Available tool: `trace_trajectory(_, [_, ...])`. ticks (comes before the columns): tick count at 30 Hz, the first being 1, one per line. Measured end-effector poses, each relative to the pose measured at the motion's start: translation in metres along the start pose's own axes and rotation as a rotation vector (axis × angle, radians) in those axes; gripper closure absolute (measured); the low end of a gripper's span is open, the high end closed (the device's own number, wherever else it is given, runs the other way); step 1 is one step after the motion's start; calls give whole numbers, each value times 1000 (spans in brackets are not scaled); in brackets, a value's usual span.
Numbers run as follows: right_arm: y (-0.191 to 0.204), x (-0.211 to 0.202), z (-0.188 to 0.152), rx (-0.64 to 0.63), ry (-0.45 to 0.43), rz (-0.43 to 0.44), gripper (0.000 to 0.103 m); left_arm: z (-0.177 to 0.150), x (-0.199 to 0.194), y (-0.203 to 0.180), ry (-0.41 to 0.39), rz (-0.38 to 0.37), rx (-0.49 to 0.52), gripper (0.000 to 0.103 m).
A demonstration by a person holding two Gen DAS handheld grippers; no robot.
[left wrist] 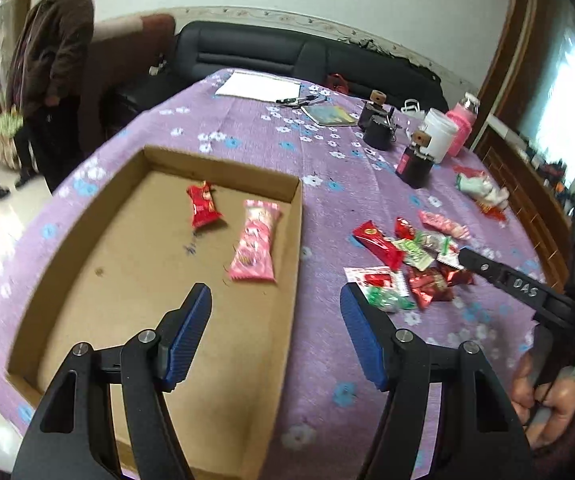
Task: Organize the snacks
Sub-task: 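Grasp a red packet with the right tool while the left tool grasps the green candy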
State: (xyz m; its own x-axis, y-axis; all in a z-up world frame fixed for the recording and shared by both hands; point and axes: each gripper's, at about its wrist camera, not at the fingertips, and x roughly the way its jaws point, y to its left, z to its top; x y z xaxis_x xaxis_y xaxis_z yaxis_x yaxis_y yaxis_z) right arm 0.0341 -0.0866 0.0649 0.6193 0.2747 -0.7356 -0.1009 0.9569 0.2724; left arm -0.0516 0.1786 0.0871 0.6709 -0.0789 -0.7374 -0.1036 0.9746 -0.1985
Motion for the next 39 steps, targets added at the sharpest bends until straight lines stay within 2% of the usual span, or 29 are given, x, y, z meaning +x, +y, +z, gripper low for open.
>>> trace_trajectory(4, [8,13,0,-18,38,36,57,-10,2,3,23,-45,-51,37])
trace_trajectory(6, [20,23,2,-54,52,43,57,-14,2,2,27,-55,-46,37])
trace_trajectory(13, [63,79,26,-165,110,18,57,-17,-6,7,8,-66,-16,37])
trace_trajectory(17, [77,108,25,-209,159,-26,57,-16,-9,13,-4,-66,-10,37])
trace_trajectory(18, [79,114,23,-223,172,-49,61,-16,-9,14,-7,-69,-12,37])
trace_trajectory(20, [78,119,19,-229,191,-72,79,-16,-8,13,-6,-80,-15,37])
trace_trajectory(21, [75,121,16,-222,209,-67,84,-16,-6,12,-3,-91,-13,37])
trace_trajectory(30, [62,69,-29,-278,265,35,84,-23,-2,-6,19,-126,20,37])
trace_trajectory(34, [23,29,-36,-179,209,69,84,-29,0,-25,40,-151,69,37])
trace_trajectory(39, [-9,7,-49,-122,184,61,84,-44,19,-56,102,-158,126,37])
